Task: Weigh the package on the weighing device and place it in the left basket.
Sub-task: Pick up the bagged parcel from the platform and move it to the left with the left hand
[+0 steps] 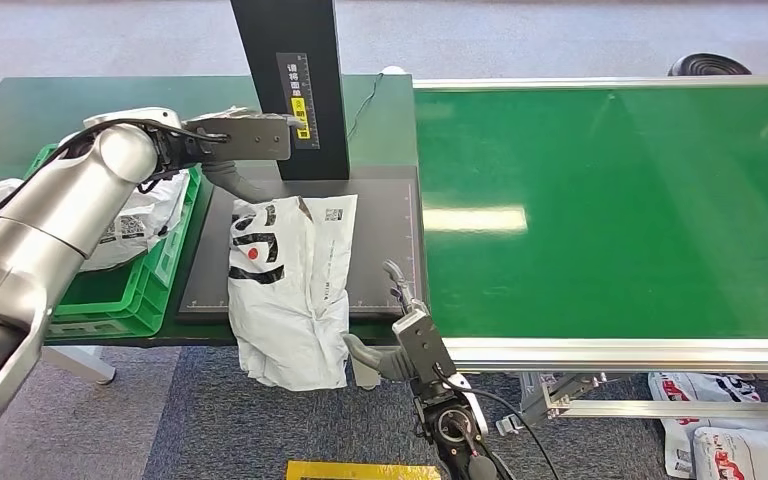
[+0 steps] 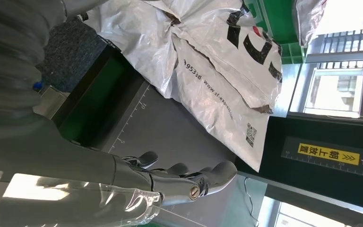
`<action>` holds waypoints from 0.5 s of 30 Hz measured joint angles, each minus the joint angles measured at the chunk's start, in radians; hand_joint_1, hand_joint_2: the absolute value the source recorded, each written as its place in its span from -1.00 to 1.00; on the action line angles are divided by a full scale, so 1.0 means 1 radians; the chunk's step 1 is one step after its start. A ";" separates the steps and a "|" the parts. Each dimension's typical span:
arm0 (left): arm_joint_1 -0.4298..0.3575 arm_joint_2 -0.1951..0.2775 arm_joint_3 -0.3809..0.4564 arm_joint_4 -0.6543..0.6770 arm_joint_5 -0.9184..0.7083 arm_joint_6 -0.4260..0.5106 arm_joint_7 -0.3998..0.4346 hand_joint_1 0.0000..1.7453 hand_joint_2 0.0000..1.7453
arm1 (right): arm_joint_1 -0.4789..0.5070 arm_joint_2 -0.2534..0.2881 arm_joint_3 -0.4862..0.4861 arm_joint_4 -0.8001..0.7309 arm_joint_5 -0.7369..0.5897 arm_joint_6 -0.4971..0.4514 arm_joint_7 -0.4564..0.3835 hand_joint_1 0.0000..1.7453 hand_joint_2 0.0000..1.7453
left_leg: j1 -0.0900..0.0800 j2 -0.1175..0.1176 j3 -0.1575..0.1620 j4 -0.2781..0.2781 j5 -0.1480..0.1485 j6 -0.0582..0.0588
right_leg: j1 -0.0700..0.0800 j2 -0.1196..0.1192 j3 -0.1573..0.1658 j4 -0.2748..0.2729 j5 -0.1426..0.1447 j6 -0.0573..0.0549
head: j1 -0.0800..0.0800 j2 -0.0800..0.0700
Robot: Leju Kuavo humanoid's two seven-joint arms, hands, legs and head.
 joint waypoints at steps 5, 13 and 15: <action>-0.008 -0.014 -0.042 0.037 0.009 0.006 -0.008 -1.00 1.00 | 0.006 0.000 -0.006 -0.002 -0.004 -0.007 -0.008 -1.00 1.00 | 0.000 0.000 0.000 0.000 0.000 0.000 | 0.000 0.000 0.000 0.000 0.000 0.000 | 0.000 0.000; -0.008 -0.024 -0.079 0.081 0.016 0.063 -0.009 -1.00 1.00 | 0.026 -0.001 -0.018 -0.020 -0.009 -0.018 -0.010 -1.00 1.00 | 0.000 0.000 0.000 0.000 0.000 0.000 | 0.000 0.000 0.000 0.000 0.000 0.000 | 0.000 0.000; 0.000 -0.025 -0.087 0.098 0.019 0.100 -0.010 -1.00 1.00 | 0.036 -0.001 -0.021 -0.031 -0.009 -0.019 -0.010 -1.00 1.00 | 0.000 0.000 0.000 0.000 0.000 0.000 | 0.000 0.000 0.000 0.000 0.000 0.000 | 0.000 0.000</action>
